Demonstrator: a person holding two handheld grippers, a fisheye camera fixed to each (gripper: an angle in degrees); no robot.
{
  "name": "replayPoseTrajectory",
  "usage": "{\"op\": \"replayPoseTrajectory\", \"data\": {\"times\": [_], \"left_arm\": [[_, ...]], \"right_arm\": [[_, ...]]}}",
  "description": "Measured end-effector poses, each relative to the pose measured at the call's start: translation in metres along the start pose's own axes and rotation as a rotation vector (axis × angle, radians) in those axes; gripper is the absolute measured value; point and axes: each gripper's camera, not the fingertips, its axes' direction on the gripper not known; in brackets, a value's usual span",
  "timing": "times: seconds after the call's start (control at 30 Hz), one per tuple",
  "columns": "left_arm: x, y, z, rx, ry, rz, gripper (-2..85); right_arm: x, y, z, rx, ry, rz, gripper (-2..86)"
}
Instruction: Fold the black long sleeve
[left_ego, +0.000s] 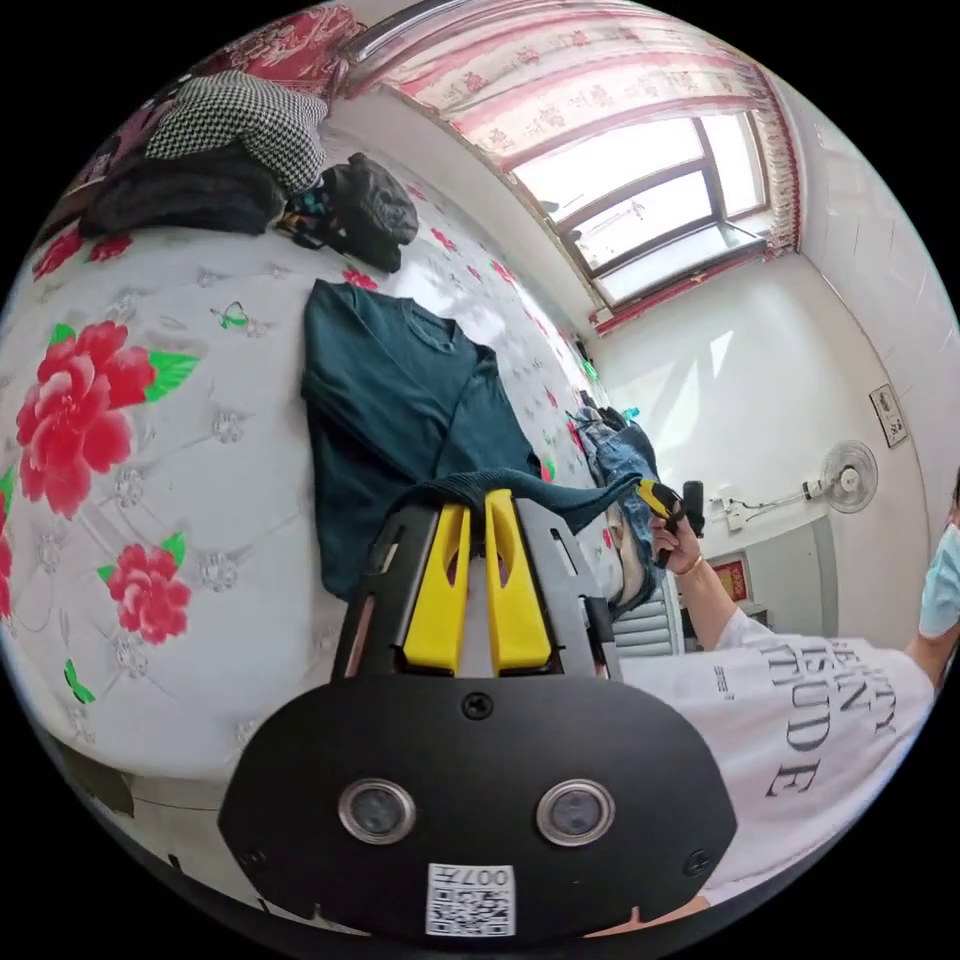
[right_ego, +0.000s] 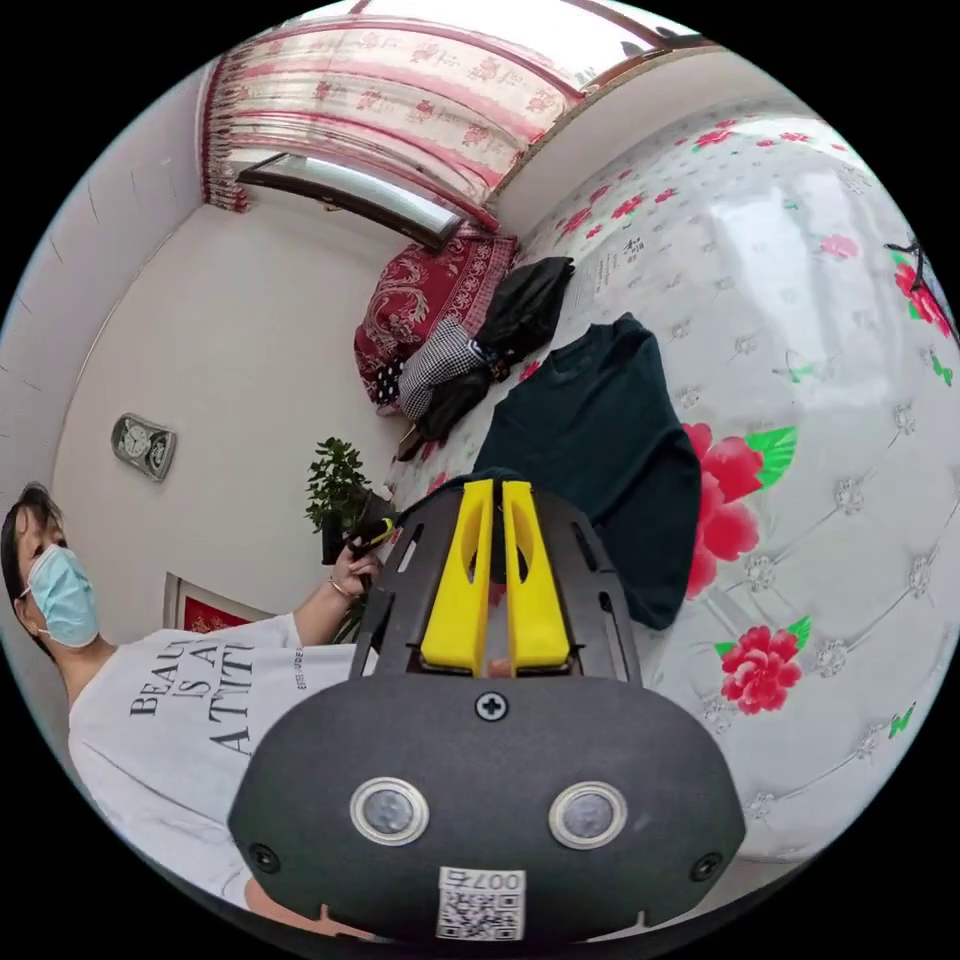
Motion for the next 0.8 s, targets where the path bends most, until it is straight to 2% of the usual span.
{"op": "replayPoseTrajectory", "data": {"times": [0.07,0.13,0.23,0.37,0.5,0.63,0.8], "left_arm": [[0.0,-0.021,0.012,0.034,-0.076,-0.075,3.2],[-0.003,-0.027,0.019,0.063,-0.113,-0.151,6.7],[-0.009,-0.01,0.026,0.096,-0.115,-0.203,9.5],[-0.028,0.036,0.041,-0.071,-0.253,-0.176,10.1],[-0.038,0.063,0.054,-0.177,-0.34,-0.163,11.2],[-0.022,0.057,0.065,-0.185,-0.362,-0.065,11.5],[-0.013,0.035,0.086,-0.33,-0.511,-0.011,7.5]], "right_arm": [[-0.015,-0.047,0.016,0.1,0.181,-0.002,1.6],[-0.014,-0.062,0.038,0.073,0.272,0.039,2.3],[-0.004,-0.045,0.063,0.027,0.302,0.067,3.3],[0.025,0.026,0.085,-0.102,0.476,0.049,4.6],[0.05,0.056,0.087,-0.142,0.493,0.09,5.9],[0.056,0.042,0.097,-0.133,0.488,0.066,7.0],[0.08,0.024,0.144,-0.257,0.447,0.119,6.2]]}}
